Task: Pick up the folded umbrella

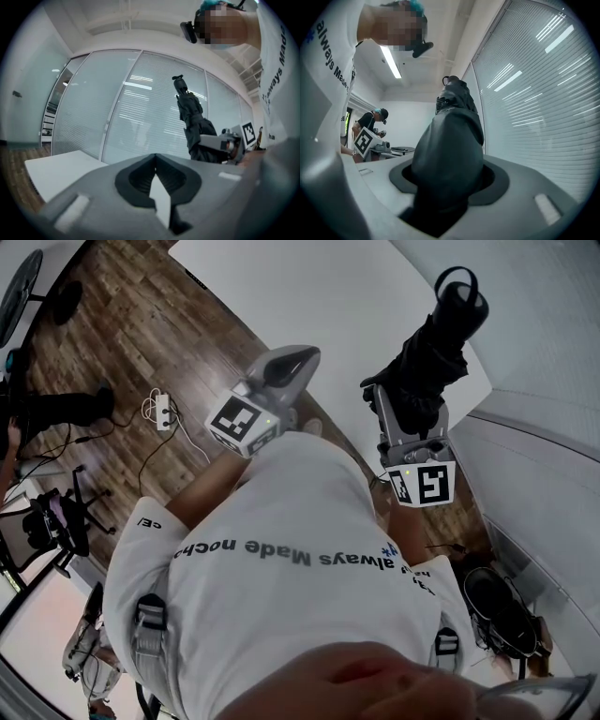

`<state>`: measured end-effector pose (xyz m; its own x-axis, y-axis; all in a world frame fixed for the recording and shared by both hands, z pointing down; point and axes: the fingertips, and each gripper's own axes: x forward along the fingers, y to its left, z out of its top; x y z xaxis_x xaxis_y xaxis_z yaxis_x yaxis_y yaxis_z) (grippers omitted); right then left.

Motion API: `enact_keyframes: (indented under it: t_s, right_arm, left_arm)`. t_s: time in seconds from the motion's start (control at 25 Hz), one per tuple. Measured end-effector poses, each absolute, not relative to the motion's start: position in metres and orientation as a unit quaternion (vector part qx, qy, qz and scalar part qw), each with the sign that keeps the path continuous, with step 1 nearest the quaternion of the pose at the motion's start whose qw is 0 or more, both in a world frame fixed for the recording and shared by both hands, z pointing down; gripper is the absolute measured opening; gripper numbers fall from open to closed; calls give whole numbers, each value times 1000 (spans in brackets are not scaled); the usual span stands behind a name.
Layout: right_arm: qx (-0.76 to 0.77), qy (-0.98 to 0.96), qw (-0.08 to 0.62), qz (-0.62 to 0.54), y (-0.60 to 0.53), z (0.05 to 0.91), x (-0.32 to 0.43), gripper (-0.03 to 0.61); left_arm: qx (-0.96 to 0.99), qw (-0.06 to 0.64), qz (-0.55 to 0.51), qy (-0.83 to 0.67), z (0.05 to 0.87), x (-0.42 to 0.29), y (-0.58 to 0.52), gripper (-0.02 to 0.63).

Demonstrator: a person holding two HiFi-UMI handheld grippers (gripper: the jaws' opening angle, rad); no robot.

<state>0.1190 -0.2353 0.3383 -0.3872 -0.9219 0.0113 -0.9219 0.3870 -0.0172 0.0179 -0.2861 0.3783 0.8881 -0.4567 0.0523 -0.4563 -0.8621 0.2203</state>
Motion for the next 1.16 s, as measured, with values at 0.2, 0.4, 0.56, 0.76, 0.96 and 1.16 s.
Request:
enact_keyframes:
  t_s: [0.2, 0.4, 0.56, 0.76, 0.96, 1.16]
  right_arm:
    - [-552, 834, 5, 3, -210, 322, 122, 249]
    - [-556, 831, 10, 2, -212, 319, 123, 250]
    - [-559, 829, 8, 6, -202, 317, 126, 250]
    - [-565, 825, 8, 8, -202, 317, 123, 250]
    - [-563, 827, 5, 4, -233, 331, 127, 250]
    - [-563, 827, 0, 8, -227, 321, 137, 250]
  left_arm:
    - [966, 109, -3, -233, 368, 23, -266, 0]
    - [967, 107, -4, -232, 364, 22, -267, 0]
    - [967, 106, -7, -232, 362, 23, -259, 0]
    - [967, 104, -9, -233, 361, 17, -261, 0]
    - [966, 109, -5, -236, 376, 21, -290, 0]
    - [966, 108, -7, -235, 364, 32, -284, 0]
